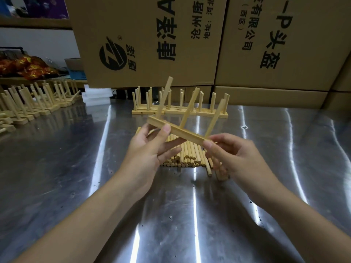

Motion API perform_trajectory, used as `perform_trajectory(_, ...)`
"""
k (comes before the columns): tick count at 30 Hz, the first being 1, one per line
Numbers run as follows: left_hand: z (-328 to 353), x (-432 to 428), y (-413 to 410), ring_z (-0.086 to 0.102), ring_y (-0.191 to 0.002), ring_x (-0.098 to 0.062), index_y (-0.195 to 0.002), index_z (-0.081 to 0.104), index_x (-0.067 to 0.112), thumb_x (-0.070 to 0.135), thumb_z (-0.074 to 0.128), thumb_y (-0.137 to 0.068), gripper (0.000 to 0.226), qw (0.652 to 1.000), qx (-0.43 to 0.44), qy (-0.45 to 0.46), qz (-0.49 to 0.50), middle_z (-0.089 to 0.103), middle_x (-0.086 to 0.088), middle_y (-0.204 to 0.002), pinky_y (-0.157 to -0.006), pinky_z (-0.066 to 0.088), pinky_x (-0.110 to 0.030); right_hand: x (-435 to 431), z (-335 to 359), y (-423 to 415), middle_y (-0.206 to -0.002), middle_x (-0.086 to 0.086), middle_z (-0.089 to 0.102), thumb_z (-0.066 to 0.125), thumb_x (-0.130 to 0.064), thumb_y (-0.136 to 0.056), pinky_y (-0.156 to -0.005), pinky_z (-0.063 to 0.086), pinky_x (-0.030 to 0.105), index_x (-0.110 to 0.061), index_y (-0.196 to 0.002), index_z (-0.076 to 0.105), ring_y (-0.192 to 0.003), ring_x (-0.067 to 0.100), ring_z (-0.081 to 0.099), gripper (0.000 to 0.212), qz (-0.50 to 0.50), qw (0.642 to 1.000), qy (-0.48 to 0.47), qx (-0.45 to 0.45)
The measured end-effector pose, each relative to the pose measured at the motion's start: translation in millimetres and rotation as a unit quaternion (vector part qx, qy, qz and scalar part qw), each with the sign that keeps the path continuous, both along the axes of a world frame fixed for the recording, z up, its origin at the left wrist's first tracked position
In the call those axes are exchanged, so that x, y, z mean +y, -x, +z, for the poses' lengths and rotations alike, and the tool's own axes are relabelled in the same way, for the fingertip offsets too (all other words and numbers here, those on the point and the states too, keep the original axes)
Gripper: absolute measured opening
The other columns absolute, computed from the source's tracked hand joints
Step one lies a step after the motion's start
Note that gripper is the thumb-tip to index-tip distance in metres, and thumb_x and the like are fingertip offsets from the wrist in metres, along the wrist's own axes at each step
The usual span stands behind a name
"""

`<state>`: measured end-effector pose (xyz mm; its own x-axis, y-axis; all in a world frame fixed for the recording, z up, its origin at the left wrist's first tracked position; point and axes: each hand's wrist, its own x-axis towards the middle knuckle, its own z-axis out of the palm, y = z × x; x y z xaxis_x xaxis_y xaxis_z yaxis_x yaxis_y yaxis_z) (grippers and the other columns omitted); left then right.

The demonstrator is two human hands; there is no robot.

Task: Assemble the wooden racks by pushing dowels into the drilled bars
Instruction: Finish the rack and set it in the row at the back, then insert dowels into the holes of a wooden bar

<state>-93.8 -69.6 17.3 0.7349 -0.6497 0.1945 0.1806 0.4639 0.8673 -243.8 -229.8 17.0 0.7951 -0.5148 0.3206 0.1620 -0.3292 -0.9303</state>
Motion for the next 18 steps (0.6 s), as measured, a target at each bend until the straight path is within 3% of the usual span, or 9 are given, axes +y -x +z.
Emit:
perform_trajectory(2,-4,-2,3,0.078,-0.107,-0.031,-0.13,0.06,0.011,0.021,0.068,-0.101,0.032,1.0,0.013,-0.008,-0.012,0.078,-0.01,-0.123,-0.077,0.065,-0.03,-3,0,2,-0.08,0.004,0.074,0.075,-0.039,-0.095,-0.054,0.047,0.017,-0.032,-0.101,0.08,-0.063,0.01,0.062,0.011,-0.042,0.998,0.042,-0.026)
perform_trajectory(5,-10,-5,12,0.081,-0.095,-0.028,-0.125,0.065,0.015,0.024,0.069,-0.1,0.027,0.997,-0.014,-0.074,-0.01,0.08,-0.005,-0.11,-0.069,0.065,-0.029,-17,6,4,-0.082,0.004,0.074,0.071,-0.03,-0.1,-0.057,0.05,0.019,-0.031,-0.103,0.079,-0.066,0.008,0.063,0.008,-0.102,0.99,0.081,-0.047)
perform_trajectory(8,-21,-12,28,0.073,-0.062,-0.026,-0.11,0.07,0.017,0.02,0.064,-0.105,0.009,0.981,-0.127,-0.143,0.0,0.074,-0.011,-0.084,-0.05,0.055,-0.027,-47,21,-12,-0.081,-0.001,0.075,0.068,-0.029,-0.102,-0.058,0.049,0.018,-0.031,-0.104,0.078,-0.066,0.003,0.063,0.01,-0.154,0.981,0.117,-0.017)
perform_trajectory(10,-28,-17,37,0.063,-0.05,-0.022,-0.101,0.071,0.016,0.016,0.062,-0.107,0.011,0.96,-0.226,-0.165,-0.012,0.065,-0.008,-0.07,-0.047,0.048,-0.027,-72,29,-38,-0.081,-0.005,0.074,0.067,-0.031,-0.103,-0.059,0.048,0.017,-0.027,-0.108,0.079,-0.068,0.003,0.065,0.013,-0.178,0.967,0.174,0.048)
perform_trajectory(14,-34,-16,40,0.056,-0.053,-0.006,-0.097,0.071,0.027,0.028,0.064,-0.105,0.011,0.91,-0.358,-0.208,-0.03,0.061,0.007,-0.064,-0.058,0.047,-0.032,-120,25,-99,-0.08,-0.004,0.071,0.069,-0.034,-0.103,-0.058,0.047,0.022,-0.018,-0.113,0.08,-0.071,0.01,0.065,0.021,-0.219,0.93,0.232,0.181)
perform_trajectory(16,-34,-13,38,0.054,-0.059,-0.003,-0.099,0.07,0.032,0.035,0.063,-0.104,0.009,0.897,-0.384,-0.217,-0.039,0.061,0.012,-0.065,-0.059,0.044,-0.026,-139,15,-127,-0.083,-0.002,0.069,0.069,-0.032,-0.102,-0.053,0.041,0.019,-0.014,-0.111,0.078,-0.07,0.007,0.062,0.022,-0.217,0.918,0.227,0.241)
perform_trajectory(18,-33,-14,35,0.054,-0.061,-0.002,-0.1,0.069,0.034,0.037,0.061,-0.103,0.008,0.893,-0.39,-0.216,-0.06,0.061,0.013,-0.066,-0.058,0.039,-0.018,-154,8,-155,-0.087,0.0,0.069,0.07,-0.032,-0.102,-0.058,0.045,0.021,-0.011,-0.109,0.077,-0.075,0.008,0.064,0.023,-0.207,0.914,0.223,0.268)
